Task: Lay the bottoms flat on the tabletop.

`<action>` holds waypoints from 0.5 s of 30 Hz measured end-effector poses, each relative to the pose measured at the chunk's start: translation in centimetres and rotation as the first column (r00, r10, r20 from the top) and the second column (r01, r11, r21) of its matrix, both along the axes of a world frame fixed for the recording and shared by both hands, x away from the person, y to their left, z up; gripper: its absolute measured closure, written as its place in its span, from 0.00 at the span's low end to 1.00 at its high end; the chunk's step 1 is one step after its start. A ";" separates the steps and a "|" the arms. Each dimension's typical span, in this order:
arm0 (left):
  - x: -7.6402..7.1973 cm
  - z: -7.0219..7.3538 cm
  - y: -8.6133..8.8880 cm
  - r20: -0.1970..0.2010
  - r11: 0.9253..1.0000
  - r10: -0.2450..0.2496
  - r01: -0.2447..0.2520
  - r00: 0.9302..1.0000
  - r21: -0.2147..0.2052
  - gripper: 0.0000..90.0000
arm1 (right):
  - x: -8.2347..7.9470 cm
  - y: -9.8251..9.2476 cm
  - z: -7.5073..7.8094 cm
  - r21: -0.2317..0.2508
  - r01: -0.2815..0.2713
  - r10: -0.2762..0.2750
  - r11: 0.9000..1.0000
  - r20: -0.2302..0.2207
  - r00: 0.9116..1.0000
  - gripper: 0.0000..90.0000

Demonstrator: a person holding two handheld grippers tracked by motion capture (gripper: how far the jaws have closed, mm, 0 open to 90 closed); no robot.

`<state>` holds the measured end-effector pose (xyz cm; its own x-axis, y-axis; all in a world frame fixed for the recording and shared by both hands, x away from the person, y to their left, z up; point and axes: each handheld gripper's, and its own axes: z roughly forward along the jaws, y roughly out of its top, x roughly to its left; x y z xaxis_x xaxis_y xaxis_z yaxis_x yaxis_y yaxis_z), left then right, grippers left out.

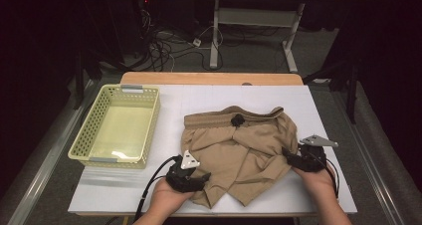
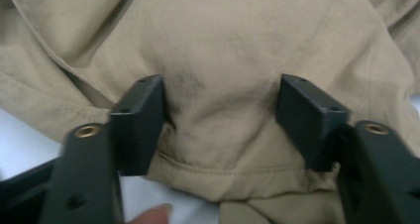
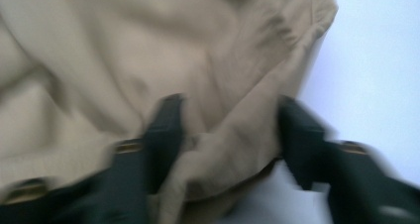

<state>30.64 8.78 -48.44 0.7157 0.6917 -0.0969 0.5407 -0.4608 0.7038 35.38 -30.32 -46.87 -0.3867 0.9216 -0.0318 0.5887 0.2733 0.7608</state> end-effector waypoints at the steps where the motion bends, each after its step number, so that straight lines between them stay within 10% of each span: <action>1: 0.0 0.0 0.0 0.005 1.000 -0.002 0.002 1.000 0.000 0.57 | -0.1 -0.4 -0.5 0.003 -0.006 0.006 1.000 -0.009 1.000 0.79; 5: 0.2 0.1 0.7 -0.011 0.999 -0.013 0.013 1.000 -0.031 0.88 | -1.5 -1.4 0.1 0.028 -0.024 0.024 0.999 0.016 1.000 0.91; 11: -2.0 2.6 3.1 0.045 0.998 -0.027 0.029 0.999 -0.051 0.90 | -5.8 -2.6 1.9 0.064 -0.059 0.055 0.996 0.063 0.996 0.89; 15: -2.5 2.9 4.6 0.058 0.999 -0.013 0.015 0.998 -0.030 0.89 | -8.0 -3.3 2.2 0.085 -0.078 0.070 0.993 0.090 0.993 0.65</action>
<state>28.14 13.38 -45.50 0.7302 0.6790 -0.0762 0.4926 -0.4458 0.7474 27.37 -33.63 -44.68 -0.4535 0.8912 0.0116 0.5002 0.2438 0.8309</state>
